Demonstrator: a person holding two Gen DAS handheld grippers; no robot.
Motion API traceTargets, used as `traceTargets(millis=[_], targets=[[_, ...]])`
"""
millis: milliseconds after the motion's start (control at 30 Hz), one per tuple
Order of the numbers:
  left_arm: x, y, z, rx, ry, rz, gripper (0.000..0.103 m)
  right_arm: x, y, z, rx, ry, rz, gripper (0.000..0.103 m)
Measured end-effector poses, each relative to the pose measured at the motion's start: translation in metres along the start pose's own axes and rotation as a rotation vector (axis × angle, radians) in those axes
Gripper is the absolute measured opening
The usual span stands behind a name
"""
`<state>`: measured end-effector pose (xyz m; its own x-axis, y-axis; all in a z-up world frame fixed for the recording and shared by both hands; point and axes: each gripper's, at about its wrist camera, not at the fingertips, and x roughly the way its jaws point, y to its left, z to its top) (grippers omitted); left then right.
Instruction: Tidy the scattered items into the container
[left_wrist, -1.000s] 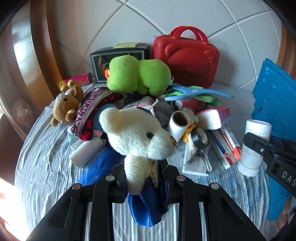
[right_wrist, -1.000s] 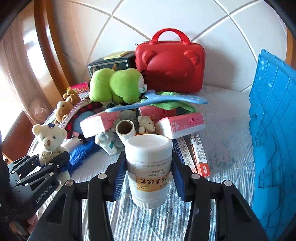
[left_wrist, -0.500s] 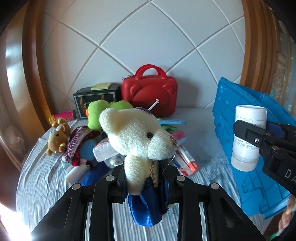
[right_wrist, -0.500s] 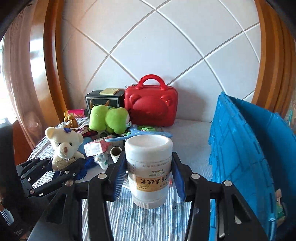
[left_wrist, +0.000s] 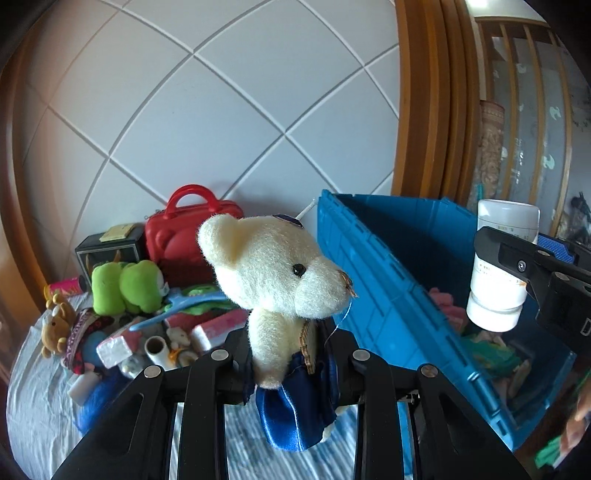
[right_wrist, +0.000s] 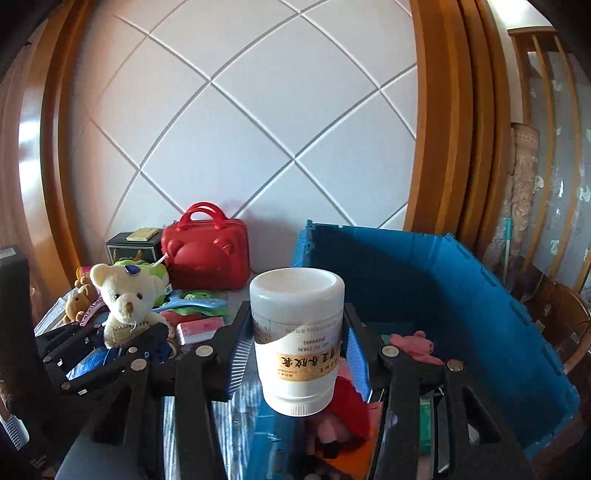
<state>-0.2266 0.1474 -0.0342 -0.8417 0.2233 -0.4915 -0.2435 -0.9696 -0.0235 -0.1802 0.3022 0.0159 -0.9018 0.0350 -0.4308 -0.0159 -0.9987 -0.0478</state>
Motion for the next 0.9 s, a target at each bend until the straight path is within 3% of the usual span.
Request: traceTargets(millis=[233, 467, 633, 900], targets=[[-0.005, -0.118, 0.023, 0.028, -0.005, -0.009, 0.028, -0.017, -0.114, -0.001, 0.007, -0.02, -0.053, 0.046], [-0.011, -0.221, 0.026, 0.062, 0.034, -0.044, 0.028, -0.032, -0.192, -0.018, 0.018, 0.007, -0.073, 0.046], [0.002, -0.257, 0.009, 0.076, 0.097, -0.039, 0.028, -0.019, -0.227, -0.043, 0.041, 0.073, -0.062, 0.046], [0.024, -0.28, -0.012, 0.082, 0.206, -0.036, 0.029, 0.0, -0.246, -0.069, 0.038, 0.168, -0.05, 0.046]])
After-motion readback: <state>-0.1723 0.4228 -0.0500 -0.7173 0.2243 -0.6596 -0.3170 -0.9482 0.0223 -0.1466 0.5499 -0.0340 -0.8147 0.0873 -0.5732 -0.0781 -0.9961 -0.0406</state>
